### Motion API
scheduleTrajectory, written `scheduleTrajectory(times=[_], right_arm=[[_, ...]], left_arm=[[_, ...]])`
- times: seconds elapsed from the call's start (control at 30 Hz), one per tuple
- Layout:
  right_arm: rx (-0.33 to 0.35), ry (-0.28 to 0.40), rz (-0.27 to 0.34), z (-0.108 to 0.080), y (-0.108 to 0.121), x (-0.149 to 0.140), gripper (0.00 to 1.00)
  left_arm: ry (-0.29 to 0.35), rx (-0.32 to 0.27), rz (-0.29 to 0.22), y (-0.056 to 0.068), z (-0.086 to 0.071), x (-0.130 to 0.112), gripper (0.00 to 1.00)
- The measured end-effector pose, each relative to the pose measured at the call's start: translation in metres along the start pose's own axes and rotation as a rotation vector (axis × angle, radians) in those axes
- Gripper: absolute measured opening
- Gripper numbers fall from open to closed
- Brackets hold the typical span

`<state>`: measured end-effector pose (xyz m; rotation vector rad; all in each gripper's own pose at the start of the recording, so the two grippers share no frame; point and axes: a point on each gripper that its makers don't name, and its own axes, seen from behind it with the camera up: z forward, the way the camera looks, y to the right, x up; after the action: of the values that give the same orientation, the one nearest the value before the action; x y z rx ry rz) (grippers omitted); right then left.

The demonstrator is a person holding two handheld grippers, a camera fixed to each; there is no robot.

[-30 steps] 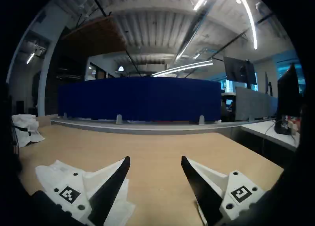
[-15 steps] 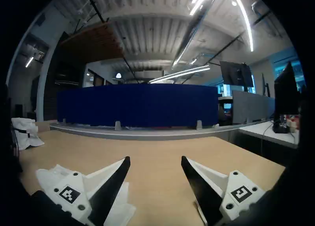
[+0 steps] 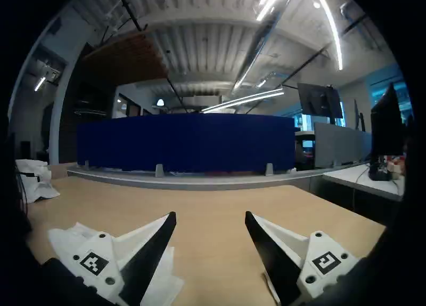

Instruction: Fold towel

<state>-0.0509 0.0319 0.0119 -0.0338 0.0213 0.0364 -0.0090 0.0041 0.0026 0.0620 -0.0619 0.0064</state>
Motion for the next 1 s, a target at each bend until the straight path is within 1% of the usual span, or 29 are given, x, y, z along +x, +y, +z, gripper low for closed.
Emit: scheduleTrajectory(times=[0.1, 0.27, 0.47, 0.77, 1.0], right_arm=[[0.0, 0.0, 0.0, 0.0, 0.0, 0.0, 1.0], [0.0, 0.0, 0.001, 0.0, 0.0, 0.0, 1.0], [0.0, 0.0, 0.0, -0.001, 0.0, 0.0, 1.0], [0.0, 0.0, 0.0, -0.001, 0.0, 0.001, 1.0], [0.0, 0.0, 0.001, -0.001, 0.0, 0.001, 1.0]], left_arm=[[0.01, 0.006, 0.004, -0.006, -0.001, 0.002, 0.9], [0.022, -0.009, -0.005, -0.013, 0.0, 0.003, 0.9], [0.042, -0.039, -0.001, -0.013, 0.004, 0.007, 0.9], [0.06, -0.067, -0.004, -0.01, 0.001, 0.01, 0.9], [0.061, -0.071, -0.006, -0.011, 0.001, 0.01, 0.91]])
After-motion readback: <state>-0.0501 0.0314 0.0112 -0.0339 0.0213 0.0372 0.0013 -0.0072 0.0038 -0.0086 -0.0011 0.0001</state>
